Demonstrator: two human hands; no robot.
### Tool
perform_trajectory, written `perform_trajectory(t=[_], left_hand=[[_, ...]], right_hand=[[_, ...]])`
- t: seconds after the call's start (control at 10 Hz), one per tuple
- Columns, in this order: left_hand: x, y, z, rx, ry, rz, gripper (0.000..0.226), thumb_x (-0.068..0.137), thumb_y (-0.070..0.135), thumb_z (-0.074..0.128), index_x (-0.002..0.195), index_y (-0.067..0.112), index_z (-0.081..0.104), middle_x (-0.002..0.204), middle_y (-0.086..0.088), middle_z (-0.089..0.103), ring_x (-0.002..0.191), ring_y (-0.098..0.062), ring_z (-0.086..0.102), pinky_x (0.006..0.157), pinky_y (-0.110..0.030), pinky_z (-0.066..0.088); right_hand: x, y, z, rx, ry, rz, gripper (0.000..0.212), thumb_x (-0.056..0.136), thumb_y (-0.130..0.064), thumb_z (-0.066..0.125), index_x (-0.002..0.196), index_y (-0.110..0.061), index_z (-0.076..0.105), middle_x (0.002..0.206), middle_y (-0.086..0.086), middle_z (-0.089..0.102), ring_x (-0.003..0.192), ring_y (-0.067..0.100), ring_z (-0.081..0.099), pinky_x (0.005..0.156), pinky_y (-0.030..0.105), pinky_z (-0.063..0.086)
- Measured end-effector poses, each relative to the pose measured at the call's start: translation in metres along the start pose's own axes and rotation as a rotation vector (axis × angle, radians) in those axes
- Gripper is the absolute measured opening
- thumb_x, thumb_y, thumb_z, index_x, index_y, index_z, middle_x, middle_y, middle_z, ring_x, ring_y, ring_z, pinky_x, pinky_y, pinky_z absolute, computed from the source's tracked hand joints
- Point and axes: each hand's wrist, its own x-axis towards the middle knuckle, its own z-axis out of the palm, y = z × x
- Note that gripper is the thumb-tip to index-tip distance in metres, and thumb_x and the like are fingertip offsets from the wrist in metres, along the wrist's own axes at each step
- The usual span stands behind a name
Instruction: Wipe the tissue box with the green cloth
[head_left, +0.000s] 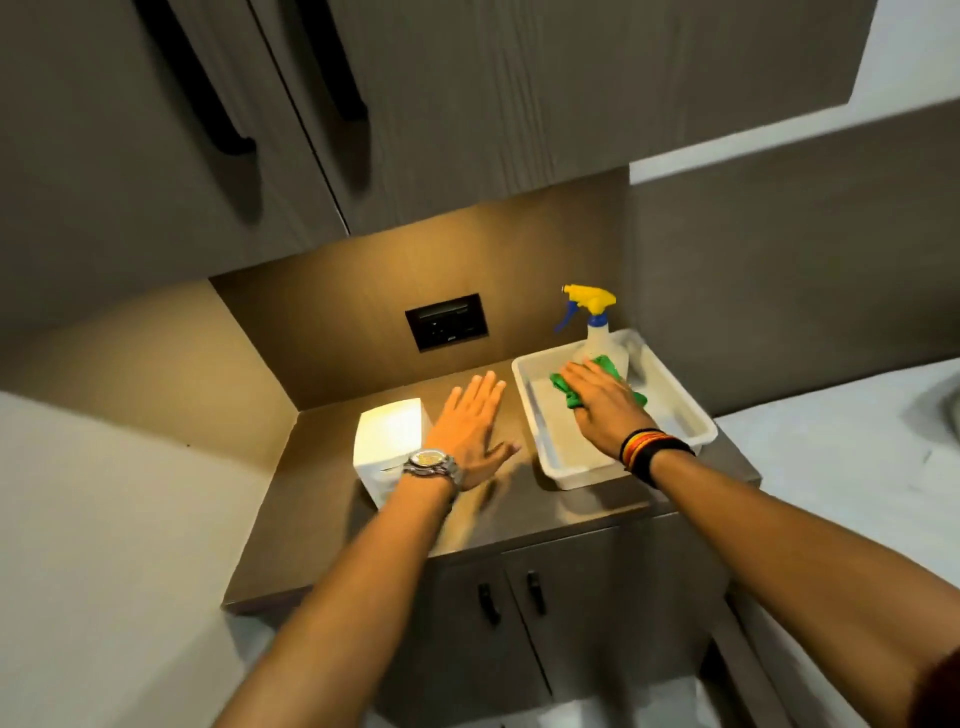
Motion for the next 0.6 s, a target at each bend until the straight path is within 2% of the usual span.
perform_trajectory(t=[0.1,0.2,0.3,0.4,0.5,0.6], left_hand=[[0.016,0.041,0.032,-0.103,0.016,-0.138,0.074,0.106,0.05,0.028,0.162,0.013,-0.002,0.17,-0.009,-0.011,0.156,-0.024,-0.011,0.122,-0.037,-0.012],[0.031,0.064,0.061,-0.147,-0.032,-0.206,0.071,0.107,0.049,0.022,0.161,0.013,-0.006,0.169,-0.009,-0.014,0.156,-0.024,-0.014,0.123,-0.038,-0.012],[0.037,0.07,0.079,-0.207,-0.051,-0.235,0.068,0.108,0.044,0.022,0.161,0.014,-0.007,0.169,-0.009,-0.015,0.156,-0.023,-0.015,0.124,-0.039,-0.011],[0.043,0.065,0.087,-0.197,-0.066,-0.241,0.067,0.108,0.041,0.022,0.161,0.014,-0.009,0.168,-0.007,-0.018,0.155,-0.022,-0.016,0.122,-0.038,-0.012],[0.041,0.066,0.081,-0.128,-0.083,-0.224,0.068,0.108,0.044,0.021,0.16,0.013,-0.01,0.168,-0.007,-0.019,0.155,-0.022,-0.017,0.12,-0.037,-0.016],[0.04,0.069,0.071,-0.092,-0.014,-0.213,0.069,0.107,0.048,0.017,0.16,0.014,-0.011,0.168,-0.008,-0.02,0.155,-0.024,-0.018,0.121,-0.04,-0.015]], right_hand=[[0.001,0.024,0.008,-0.108,-0.106,0.108,0.055,0.093,-0.011,0.046,0.147,-0.014,0.035,0.159,0.008,0.031,0.148,0.028,0.022,0.12,0.049,0.02],[0.003,0.036,0.022,-0.139,-0.347,0.211,0.061,0.095,-0.024,0.045,0.151,-0.015,0.023,0.163,0.007,0.017,0.151,0.029,0.009,0.119,0.056,0.017],[0.013,0.044,0.032,-0.269,-0.635,0.276,0.083,0.092,-0.057,0.039,0.155,-0.015,0.007,0.165,0.01,-0.004,0.151,0.031,-0.007,0.12,0.055,0.003],[0.023,0.052,0.043,-0.342,-0.74,0.259,0.085,0.091,-0.061,0.028,0.154,-0.016,-0.007,0.163,0.009,-0.019,0.15,0.03,-0.017,0.119,0.057,-0.004],[0.019,0.045,0.037,-0.314,-0.753,0.28,0.082,0.092,-0.06,0.026,0.154,-0.017,-0.007,0.163,0.007,-0.019,0.15,0.029,-0.018,0.119,0.058,-0.007],[0.009,0.045,0.032,-0.24,-0.583,0.211,0.075,0.095,-0.056,0.027,0.155,-0.019,0.001,0.165,0.006,-0.01,0.15,0.028,-0.015,0.118,0.059,-0.01]])
